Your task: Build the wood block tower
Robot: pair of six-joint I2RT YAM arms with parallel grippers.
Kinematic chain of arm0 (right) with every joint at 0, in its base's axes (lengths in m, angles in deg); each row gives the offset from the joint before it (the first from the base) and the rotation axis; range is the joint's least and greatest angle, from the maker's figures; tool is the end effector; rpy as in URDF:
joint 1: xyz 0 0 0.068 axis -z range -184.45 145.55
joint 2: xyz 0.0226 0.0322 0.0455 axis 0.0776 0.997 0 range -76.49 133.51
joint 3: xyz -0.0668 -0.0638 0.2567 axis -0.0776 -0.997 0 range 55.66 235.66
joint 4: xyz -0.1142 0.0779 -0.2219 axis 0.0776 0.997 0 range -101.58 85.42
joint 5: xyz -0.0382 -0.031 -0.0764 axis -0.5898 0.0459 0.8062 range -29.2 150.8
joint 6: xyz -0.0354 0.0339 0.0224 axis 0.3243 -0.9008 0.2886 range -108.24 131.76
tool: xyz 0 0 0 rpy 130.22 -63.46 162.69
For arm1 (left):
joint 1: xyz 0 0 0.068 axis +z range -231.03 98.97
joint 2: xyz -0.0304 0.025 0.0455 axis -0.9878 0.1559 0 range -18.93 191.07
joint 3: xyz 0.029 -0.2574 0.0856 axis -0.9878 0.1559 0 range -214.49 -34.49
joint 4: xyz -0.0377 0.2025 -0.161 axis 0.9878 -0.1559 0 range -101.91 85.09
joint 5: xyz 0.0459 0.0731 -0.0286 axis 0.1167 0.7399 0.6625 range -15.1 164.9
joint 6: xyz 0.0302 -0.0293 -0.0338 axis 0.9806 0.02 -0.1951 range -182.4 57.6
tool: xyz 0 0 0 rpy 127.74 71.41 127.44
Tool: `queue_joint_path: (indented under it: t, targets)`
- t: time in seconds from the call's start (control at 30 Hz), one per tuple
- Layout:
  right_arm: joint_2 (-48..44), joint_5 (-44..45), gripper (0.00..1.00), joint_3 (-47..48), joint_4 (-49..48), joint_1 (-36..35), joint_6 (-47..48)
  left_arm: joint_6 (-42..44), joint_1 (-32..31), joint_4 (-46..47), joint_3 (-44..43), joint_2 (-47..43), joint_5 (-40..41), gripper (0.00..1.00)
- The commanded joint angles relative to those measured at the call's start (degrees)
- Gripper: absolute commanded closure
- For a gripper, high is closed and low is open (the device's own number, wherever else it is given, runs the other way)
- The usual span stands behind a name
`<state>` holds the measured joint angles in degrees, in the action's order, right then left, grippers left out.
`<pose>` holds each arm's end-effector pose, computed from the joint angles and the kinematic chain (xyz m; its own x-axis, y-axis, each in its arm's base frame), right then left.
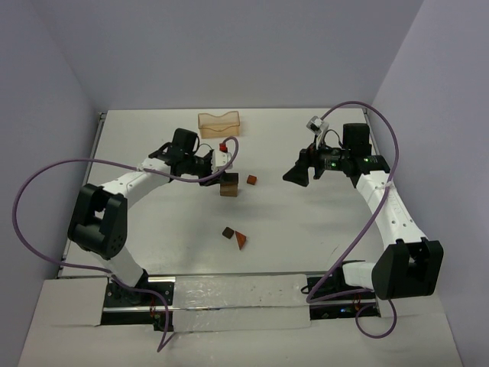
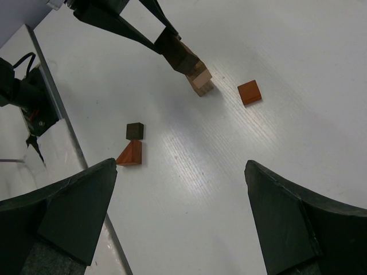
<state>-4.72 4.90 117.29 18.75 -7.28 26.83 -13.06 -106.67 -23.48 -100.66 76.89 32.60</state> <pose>0.2588 0.0423 0.3193 -0.4553 -0.1684 -0.8743 -0.8028 0.5023 0.3213 0.3106 -0.1757 0.2322 0.1114 0.5689 -0.8148 0.9819 0.0634 0.1785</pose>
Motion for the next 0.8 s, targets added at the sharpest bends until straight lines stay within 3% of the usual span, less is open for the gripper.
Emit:
queue_joint_path:
  t: [0.0, 0.77]
  targets:
    - [0.4, -0.3, 0.00, 2.4, -1.3, -0.5, 0.3, -0.6, 0.7, 4.1, 0.0, 0.4, -3.4, 0.86]
    - [1.1, -0.4, 0.00, 2.6, -1.0, -0.6, 0.5, -0.2, 1.3, 2.8, -0.8, 1.9, -4.1, 0.78]
